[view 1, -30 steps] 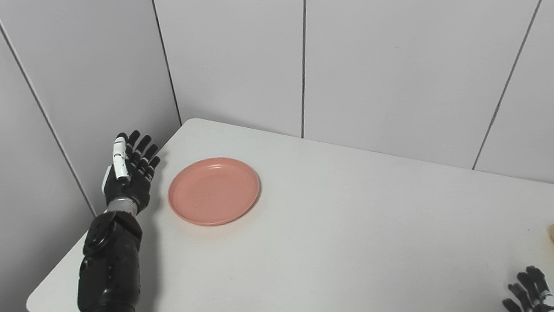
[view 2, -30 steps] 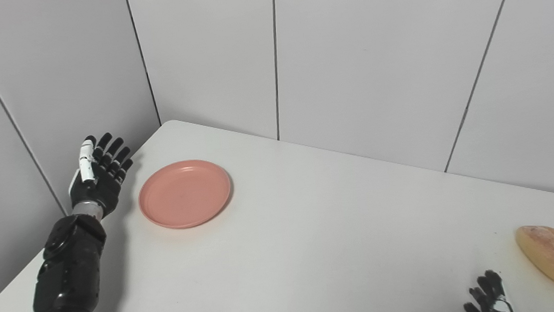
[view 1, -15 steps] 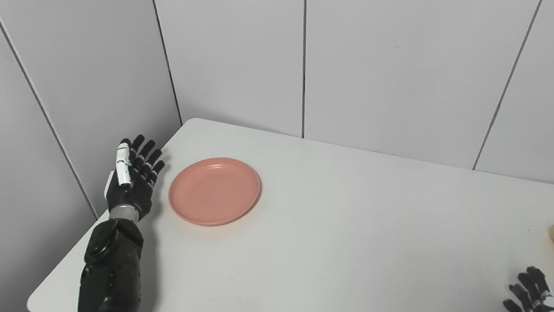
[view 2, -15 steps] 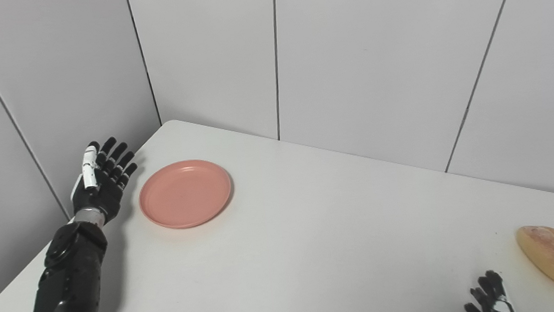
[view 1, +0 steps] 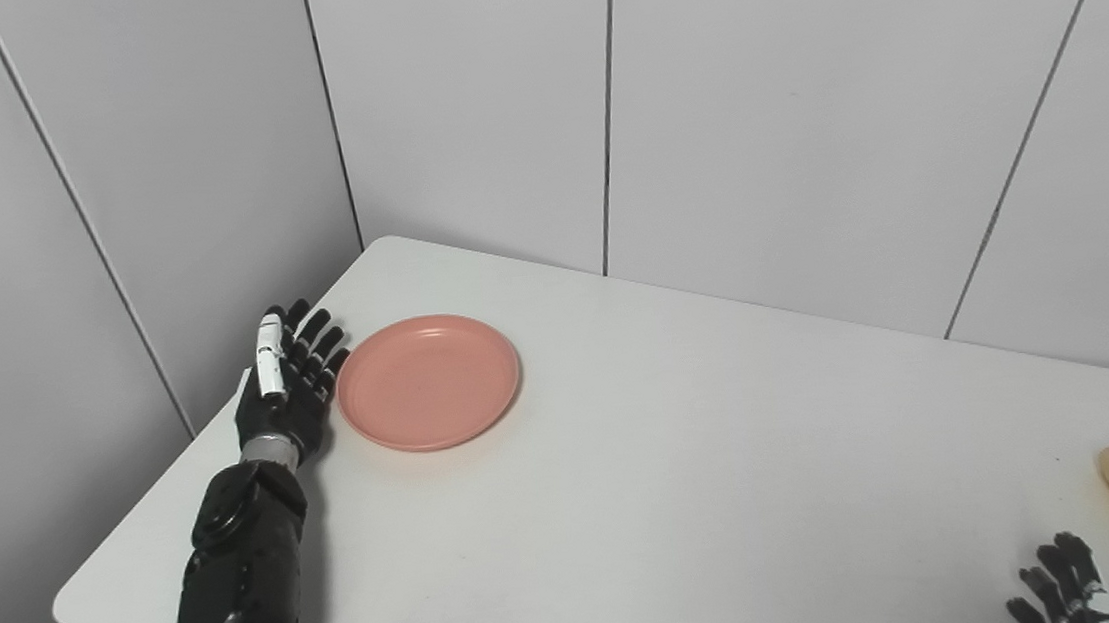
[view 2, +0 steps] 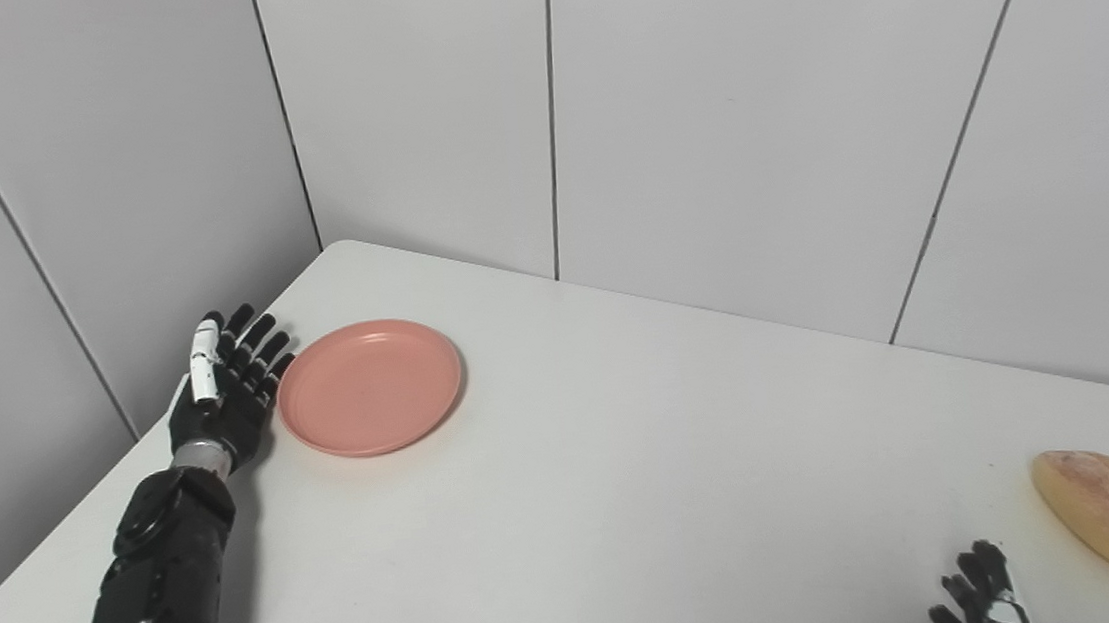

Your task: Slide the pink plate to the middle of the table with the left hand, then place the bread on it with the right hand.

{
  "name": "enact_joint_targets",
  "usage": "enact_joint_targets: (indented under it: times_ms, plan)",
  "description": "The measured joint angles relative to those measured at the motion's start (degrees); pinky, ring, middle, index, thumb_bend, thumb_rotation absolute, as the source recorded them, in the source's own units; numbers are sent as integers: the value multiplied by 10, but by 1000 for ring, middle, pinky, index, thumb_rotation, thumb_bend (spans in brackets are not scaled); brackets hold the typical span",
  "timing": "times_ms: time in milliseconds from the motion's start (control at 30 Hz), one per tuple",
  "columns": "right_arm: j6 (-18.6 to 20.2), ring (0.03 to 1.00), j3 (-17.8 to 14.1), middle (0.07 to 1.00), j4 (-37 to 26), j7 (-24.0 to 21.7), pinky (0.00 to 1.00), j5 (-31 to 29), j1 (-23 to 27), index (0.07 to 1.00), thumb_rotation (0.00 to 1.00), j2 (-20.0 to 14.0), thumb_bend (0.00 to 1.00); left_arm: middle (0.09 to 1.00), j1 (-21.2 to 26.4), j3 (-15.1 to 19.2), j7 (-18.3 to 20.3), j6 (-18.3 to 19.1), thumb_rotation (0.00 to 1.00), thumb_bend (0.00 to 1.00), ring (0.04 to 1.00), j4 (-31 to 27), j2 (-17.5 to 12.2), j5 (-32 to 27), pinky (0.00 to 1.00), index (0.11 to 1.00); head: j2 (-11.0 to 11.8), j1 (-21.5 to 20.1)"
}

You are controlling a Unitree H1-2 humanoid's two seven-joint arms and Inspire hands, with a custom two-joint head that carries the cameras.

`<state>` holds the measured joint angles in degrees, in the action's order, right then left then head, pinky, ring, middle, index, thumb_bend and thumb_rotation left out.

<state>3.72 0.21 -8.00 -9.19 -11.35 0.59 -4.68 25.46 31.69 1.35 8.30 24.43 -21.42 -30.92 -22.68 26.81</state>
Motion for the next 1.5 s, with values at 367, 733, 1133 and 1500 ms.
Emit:
enact_joint_targets:
  times_ms: [367,733,1133,1500]
  plan:
    - [0,1000,-1,1000,0,2,1000,1,0,1000,1000,0,239,925,0,-10,4,-17,1000,308,924,8,1,0,942,912,-1,-1]
    - [1,1000,-1,1000,0,2,1000,0,0,1000,1000,0,236,931,8,-18,2,-29,1000,318,921,22,3,6,932,917,1,-3]
    - [1,1000,-1,1000,0,2,1000,-1,0,1000,1000,1,241,917,14,-46,5,-29,1000,308,913,25,8,10,926,915,1,-12]
    - [1,1000,0,1000,-1,5,1000,1,0,1000,1000,4,243,883,35,-65,35,-39,1000,306,883,57,16,9,892,870,-5,-26]
